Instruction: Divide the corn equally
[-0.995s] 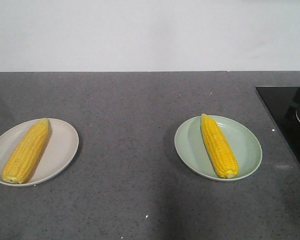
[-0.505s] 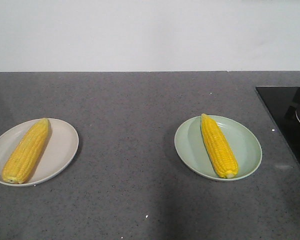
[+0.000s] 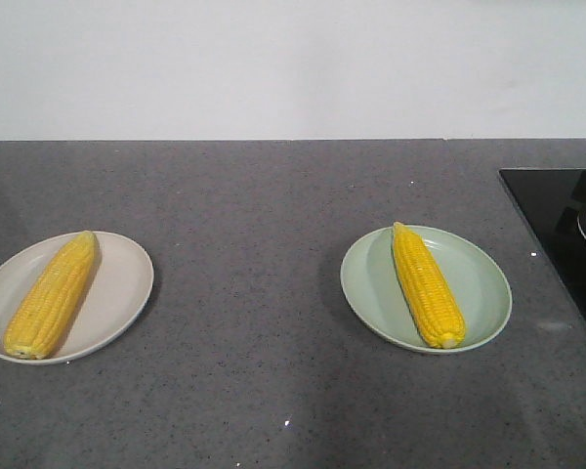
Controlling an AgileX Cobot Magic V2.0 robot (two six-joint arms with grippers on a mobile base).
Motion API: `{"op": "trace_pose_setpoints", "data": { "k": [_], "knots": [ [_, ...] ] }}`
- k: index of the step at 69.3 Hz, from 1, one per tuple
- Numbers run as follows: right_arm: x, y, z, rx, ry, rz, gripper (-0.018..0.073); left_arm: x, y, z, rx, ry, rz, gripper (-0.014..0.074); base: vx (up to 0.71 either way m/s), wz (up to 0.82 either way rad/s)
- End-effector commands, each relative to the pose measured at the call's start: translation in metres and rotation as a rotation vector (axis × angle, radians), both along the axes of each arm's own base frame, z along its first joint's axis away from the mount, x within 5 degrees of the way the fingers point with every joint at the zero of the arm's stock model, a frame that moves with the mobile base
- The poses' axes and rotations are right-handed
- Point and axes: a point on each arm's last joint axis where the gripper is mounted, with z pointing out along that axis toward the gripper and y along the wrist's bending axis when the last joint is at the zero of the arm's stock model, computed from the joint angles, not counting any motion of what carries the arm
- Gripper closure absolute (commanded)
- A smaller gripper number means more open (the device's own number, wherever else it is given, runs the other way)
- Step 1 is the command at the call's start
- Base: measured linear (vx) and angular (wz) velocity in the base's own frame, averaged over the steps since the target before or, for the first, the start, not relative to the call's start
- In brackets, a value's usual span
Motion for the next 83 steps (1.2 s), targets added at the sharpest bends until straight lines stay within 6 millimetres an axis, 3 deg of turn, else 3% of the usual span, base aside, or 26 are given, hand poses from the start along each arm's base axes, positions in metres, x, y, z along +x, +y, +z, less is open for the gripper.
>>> {"op": "trace_pose_setpoints", "data": {
  "k": [1,32,51,83],
  "knots": [
    [0.000,0.000,0.005,-0.048,-0.105,0.003,0.0571,0.000,0.000,0.007,-0.006,-0.090,0.000,0.0605,0.00,0.00],
    [-0.006,0.000,-0.033,-0.165,-0.136,0.025,0.0571,0.000,0.000,0.007,-0.006,-0.090,0.000,0.0605,0.00,0.00],
    [-0.007,0.005,-0.033,-0.270,-0.143,0.133,0.0571,0.000,0.000,0.007,-0.006,-0.090,0.000,0.0605,0.00,0.00],
    [-0.007,0.005,-0.033,-0.181,-0.145,0.116,0.0571,0.000,0.000,0.007,-0.006,-0.090,0.000,0.0605,0.00,0.00]
  ]
}}
